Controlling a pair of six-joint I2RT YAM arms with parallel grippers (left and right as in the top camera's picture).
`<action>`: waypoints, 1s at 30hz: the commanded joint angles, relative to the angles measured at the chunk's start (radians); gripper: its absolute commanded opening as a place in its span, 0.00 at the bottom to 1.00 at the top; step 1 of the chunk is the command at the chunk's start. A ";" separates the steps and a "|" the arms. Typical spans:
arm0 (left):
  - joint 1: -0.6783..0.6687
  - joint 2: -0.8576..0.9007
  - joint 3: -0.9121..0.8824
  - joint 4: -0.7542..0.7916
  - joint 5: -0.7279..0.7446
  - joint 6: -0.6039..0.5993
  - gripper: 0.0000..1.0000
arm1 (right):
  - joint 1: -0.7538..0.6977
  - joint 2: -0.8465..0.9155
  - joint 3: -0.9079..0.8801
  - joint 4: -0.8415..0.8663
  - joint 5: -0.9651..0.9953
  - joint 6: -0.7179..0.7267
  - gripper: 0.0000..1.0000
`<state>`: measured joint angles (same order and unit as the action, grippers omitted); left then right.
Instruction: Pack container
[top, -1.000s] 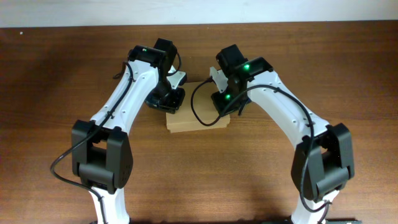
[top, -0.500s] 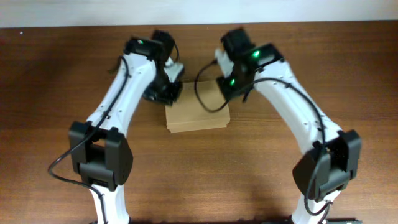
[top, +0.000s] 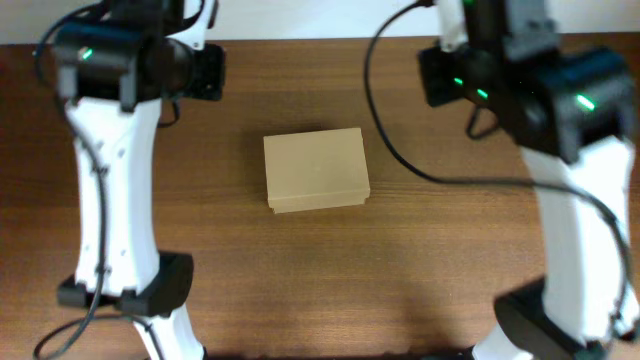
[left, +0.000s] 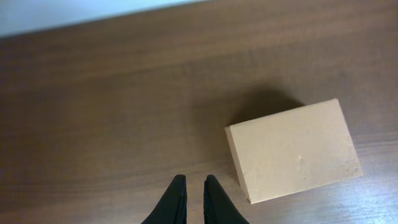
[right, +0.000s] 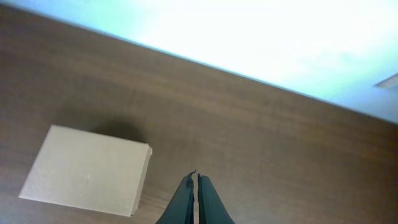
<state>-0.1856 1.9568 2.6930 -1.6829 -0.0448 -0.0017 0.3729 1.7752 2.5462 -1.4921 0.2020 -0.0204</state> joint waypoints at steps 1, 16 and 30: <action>0.006 -0.108 -0.038 -0.005 -0.052 -0.014 0.10 | 0.000 -0.130 -0.100 0.025 0.036 0.023 0.04; 0.011 -0.852 -0.985 0.156 -0.218 -0.066 0.15 | 0.000 -0.929 -0.875 0.079 0.255 0.133 0.04; 0.011 -1.134 -1.391 0.276 -0.233 -0.077 0.82 | 0.000 -1.165 -1.171 -0.013 0.248 0.247 0.17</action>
<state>-0.1799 0.8249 1.3140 -1.4124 -0.2626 -0.0704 0.3729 0.6224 1.3819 -1.5085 0.4438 0.2001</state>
